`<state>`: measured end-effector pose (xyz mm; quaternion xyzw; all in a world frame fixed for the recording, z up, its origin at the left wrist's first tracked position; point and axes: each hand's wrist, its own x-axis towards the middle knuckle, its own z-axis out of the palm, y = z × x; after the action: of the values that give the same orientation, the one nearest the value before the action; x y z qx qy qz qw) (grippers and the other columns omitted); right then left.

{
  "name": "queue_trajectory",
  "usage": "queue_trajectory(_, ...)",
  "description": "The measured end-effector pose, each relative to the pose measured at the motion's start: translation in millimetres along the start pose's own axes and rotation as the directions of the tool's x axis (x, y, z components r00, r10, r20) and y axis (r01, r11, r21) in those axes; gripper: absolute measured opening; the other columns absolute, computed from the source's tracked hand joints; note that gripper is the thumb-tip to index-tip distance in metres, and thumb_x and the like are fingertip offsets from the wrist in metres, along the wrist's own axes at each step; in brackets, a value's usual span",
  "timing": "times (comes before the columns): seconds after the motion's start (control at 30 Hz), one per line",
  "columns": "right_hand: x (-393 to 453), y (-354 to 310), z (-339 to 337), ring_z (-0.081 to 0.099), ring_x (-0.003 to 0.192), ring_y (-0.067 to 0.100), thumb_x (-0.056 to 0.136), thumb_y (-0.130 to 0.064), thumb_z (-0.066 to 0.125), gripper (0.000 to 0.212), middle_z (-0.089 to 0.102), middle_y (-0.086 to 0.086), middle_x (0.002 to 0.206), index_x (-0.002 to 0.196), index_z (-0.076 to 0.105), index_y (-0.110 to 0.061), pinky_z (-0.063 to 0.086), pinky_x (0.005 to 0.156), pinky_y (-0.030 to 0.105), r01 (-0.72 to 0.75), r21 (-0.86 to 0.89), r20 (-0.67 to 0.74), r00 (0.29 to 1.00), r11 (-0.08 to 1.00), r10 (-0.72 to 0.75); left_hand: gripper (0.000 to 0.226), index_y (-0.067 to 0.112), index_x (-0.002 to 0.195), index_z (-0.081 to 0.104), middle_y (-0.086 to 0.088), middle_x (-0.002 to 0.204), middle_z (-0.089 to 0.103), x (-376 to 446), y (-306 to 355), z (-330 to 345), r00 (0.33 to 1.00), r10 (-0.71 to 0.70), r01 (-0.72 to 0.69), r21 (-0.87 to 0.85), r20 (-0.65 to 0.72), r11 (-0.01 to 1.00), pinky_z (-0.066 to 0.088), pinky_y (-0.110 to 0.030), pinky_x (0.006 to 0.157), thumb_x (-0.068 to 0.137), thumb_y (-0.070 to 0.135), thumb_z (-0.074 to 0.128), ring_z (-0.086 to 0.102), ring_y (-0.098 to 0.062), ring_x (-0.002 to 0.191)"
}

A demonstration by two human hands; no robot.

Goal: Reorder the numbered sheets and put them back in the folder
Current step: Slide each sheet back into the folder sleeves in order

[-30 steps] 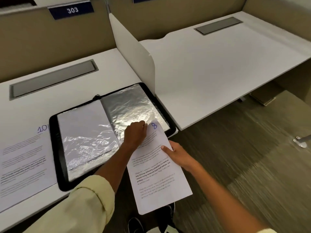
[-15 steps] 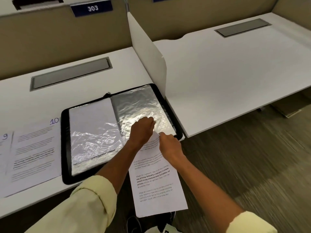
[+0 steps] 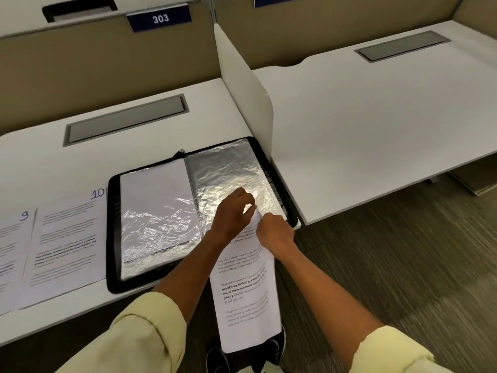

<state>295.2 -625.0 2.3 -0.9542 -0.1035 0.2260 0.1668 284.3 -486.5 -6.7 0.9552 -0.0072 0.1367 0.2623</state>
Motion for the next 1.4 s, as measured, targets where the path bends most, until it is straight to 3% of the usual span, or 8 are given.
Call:
queue_trajectory(0.2,3.4,11.8,7.3,0.064,0.101,0.030,0.105,-0.058,0.015,0.070,0.067,0.012,0.109,0.114,0.064,-0.009,0.042,0.073,0.036,-0.041,0.065,-0.038,0.998,0.997,0.043,0.012,0.013,0.094,0.066,0.000,0.087,0.059,-20.2,-5.3,13.8,0.998,-0.037,0.040,-0.062,0.040,0.997,0.046,-0.031,0.059,0.084,0.016,0.073,0.053,-0.013,0.069)
queue_trajectory(0.5,10.7,12.2,10.3,0.066,0.095,0.029,0.106,-0.053,0.013,0.071,0.069,0.012,0.105,0.109,0.066,-0.007,0.044,0.069,0.034,-0.034,0.001,-0.106,0.994,0.999,0.034,0.004,0.013,0.086,0.066,0.001,0.083,0.057,-21.2,8.3,23.5,0.997,-0.078,0.075,-0.140,-0.014,0.987,0.047,-0.032,0.062,0.088,0.015,0.070,0.052,-0.012,0.073)
queue_trajectory(0.63,15.4,15.7,7.5,0.063,0.105,0.030,0.106,-0.053,0.014,0.069,0.066,0.014,0.115,0.116,0.065,-0.006,0.043,0.076,0.035,-0.109,0.058,-0.061,0.992,0.992,0.112,0.006,0.012,0.085,0.064,0.001,0.087,0.056,-25.1,8.1,30.0,0.997,-0.079,0.077,-0.151,-0.009,0.986,0.044,-0.031,0.068,0.086,0.011,0.071,0.050,-0.015,0.082)
queue_trajectory(0.8,23.3,30.1,13.3,0.060,0.111,0.031,0.099,-0.069,0.013,0.083,0.062,0.017,0.125,0.125,0.062,-0.007,0.050,0.092,0.044,-0.260,0.213,0.046,0.966,0.942,0.256,0.015,0.013,0.097,0.066,-0.001,0.100,0.057,-32.4,0.8,36.7,0.995,-0.079,0.084,-0.091,0.052,0.992,0.040,-0.027,0.076,0.083,0.016,0.072,0.047,-0.016,0.094)
queue_trajectory(0.9,22.0,39.6,17.1,0.062,0.107,0.031,0.092,-0.080,0.014,0.092,0.065,0.015,0.121,0.122,0.064,-0.008,0.051,0.090,0.045,-0.291,0.258,0.047,0.956,0.921,0.289,0.022,0.015,0.103,0.065,-0.004,0.102,0.054,-35.5,-4.2,37.5,0.989,-0.109,0.112,-0.023,0.101,0.993,0.041,-0.033,0.077,0.083,0.021,0.072,0.047,-0.020,0.094)
queue_trajectory(1.2,13.4,57.8,22.8,0.065,0.081,0.022,0.084,-0.085,0.036,0.076,0.066,0.004,0.090,0.087,0.063,-0.014,0.051,0.066,0.032,-0.280,0.364,0.071,0.959,0.888,0.273,0.027,0.019,0.116,0.067,-0.003,0.100,0.052,-45.2,-13.6,36.3,0.964,-0.180,0.183,0.003,0.194,0.983,0.043,-0.035,0.078,0.090,0.025,0.064,0.049,-0.020,0.093)
queue_trajectory(1.3,7.7,66.2,25.4,0.062,0.070,0.019,0.087,-0.077,0.047,0.064,0.063,0.003,0.078,0.070,0.052,-0.016,0.044,0.057,0.029,-0.243,0.441,0.081,0.970,0.864,0.231,0.030,0.019,0.118,0.066,-0.005,0.103,0.053,-50.4,-18.8,31.9,0.970,-0.175,0.175,0.016,0.170,0.984,0.044,-0.038,0.079,0.089,0.025,0.064,0.049,-0.024,0.095)
queue_trajectory(1.4,-3.8,74.7,28.6,0.063,0.064,0.019,0.091,-0.064,0.057,0.056,0.062,0.004,0.069,0.063,0.049,-0.016,0.049,0.060,0.031,-0.196,0.565,0.095,0.980,0.802,0.172,0.029,0.018,0.116,0.067,-0.008,0.107,0.055,-59.7,-27.2,24.8,0.977,-0.172,0.166,0.063,0.126,0.984,0.045,-0.040,0.081,0.088,0.024,0.067,0.049,-0.026,0.097)
